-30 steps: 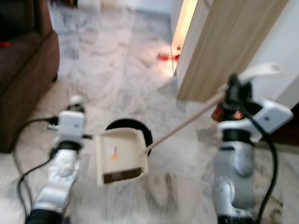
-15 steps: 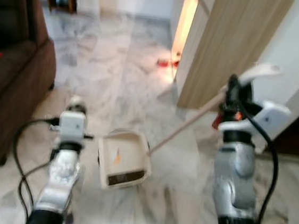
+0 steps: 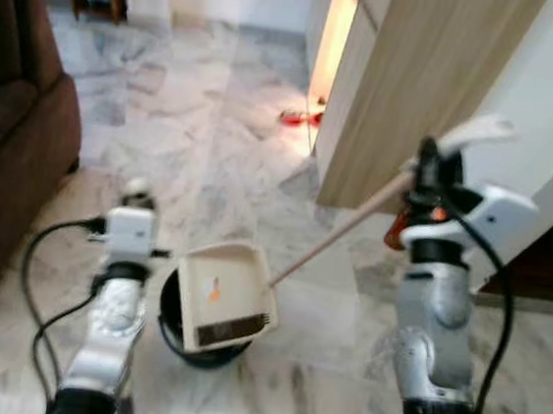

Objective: Sweep floor

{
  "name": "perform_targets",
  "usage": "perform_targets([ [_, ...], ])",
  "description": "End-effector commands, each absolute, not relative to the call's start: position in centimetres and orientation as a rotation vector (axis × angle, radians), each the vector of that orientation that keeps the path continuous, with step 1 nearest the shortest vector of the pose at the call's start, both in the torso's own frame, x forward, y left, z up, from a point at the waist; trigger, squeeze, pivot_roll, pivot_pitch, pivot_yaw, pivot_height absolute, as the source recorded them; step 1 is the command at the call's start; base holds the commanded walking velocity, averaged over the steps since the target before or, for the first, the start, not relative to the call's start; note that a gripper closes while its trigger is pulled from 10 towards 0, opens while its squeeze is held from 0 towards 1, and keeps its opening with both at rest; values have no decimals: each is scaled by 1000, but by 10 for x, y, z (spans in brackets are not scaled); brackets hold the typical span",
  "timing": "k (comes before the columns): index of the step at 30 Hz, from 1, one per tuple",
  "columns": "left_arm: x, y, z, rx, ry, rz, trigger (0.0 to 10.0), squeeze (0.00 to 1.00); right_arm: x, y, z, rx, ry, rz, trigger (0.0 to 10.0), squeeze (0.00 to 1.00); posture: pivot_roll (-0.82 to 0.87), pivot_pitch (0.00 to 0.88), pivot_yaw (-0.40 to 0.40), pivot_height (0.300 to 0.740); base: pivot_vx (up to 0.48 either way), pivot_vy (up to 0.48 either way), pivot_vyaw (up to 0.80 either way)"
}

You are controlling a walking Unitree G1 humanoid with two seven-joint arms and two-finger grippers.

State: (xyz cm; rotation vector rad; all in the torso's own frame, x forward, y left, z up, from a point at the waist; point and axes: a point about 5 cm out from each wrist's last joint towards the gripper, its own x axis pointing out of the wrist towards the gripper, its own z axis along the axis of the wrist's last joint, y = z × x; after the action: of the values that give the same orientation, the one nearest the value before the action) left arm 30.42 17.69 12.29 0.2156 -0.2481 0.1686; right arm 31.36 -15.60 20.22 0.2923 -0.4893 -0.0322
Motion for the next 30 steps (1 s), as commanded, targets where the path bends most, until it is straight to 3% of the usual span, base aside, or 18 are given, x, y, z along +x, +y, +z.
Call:
perform_targets([
  [1, 305, 180, 136, 235, -310, 171, 10000, 0, 311, -152, 222, 295, -576, -12, 10000, 0, 170, 0, -89, 740, 360, 0, 0],
  [14, 305, 182, 137, 234, -313, 174, 10000, 0, 311, -152, 223, 304, -585, -8, 10000, 0, 170, 0, -89, 740, 313, 0, 0],
  [30, 304, 181, 137, 233, -323, 168, 10000, 0, 304, -123, 235, 366, -621, 93, 10000, 0, 170, 0, -91, 740, 0, 0, 0],
])
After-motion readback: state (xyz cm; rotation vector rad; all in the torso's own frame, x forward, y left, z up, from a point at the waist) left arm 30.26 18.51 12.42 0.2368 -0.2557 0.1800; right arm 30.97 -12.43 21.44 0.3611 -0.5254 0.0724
